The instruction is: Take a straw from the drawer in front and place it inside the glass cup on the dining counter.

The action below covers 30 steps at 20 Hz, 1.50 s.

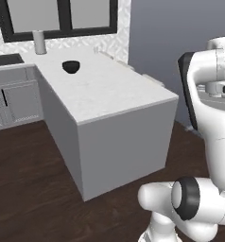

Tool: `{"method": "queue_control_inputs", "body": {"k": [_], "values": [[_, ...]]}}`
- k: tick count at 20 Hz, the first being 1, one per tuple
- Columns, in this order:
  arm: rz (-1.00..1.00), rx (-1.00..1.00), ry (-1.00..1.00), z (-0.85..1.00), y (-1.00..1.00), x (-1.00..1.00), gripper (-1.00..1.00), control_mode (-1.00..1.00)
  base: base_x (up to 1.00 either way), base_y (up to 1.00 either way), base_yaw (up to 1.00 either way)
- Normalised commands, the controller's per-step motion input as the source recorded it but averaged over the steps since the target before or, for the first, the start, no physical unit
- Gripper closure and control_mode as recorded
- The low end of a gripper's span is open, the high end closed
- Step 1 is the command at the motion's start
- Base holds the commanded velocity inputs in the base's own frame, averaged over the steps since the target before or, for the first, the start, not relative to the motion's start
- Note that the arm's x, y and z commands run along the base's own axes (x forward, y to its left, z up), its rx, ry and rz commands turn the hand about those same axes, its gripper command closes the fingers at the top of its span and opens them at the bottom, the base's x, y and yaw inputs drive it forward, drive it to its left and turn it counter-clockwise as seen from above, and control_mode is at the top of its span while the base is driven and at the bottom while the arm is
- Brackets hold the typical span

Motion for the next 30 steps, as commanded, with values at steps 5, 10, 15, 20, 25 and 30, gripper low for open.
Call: {"method": "queue_control_inputs", "body": {"k": [5, 10, 15, 20, 25, 30], "values": [[0.0, 0.0, 0.0, 0.0, 0.0, 0.0, 1.0, 1.0, 0.83, -1.0, 0.11], [0.0, 0.0, 0.0, 0.0, 0.0, 0.0, 1.0, 1.0, 0.7, -1.0, 0.19], [0.0, 0.0, 0.0, 0.0, 0.0, 0.0, 1.0, 1.0, 0.62, -1.0, 0.25], [0.0, 0.0, 0.0, 0.0, 0.0, 0.0, 1.0, 1.0, 0.6, -1.0, 0.34], [0.0, 0.0, 0.0, 0.0, 0.0, 0.0, 1.0, 1.0, 0.71, -0.92, 0.42], [0.0, 0.0, 0.0, 0.0, 0.0, 0.0, 1.0, 1.0, 0.76, -0.85, 0.45]]}}
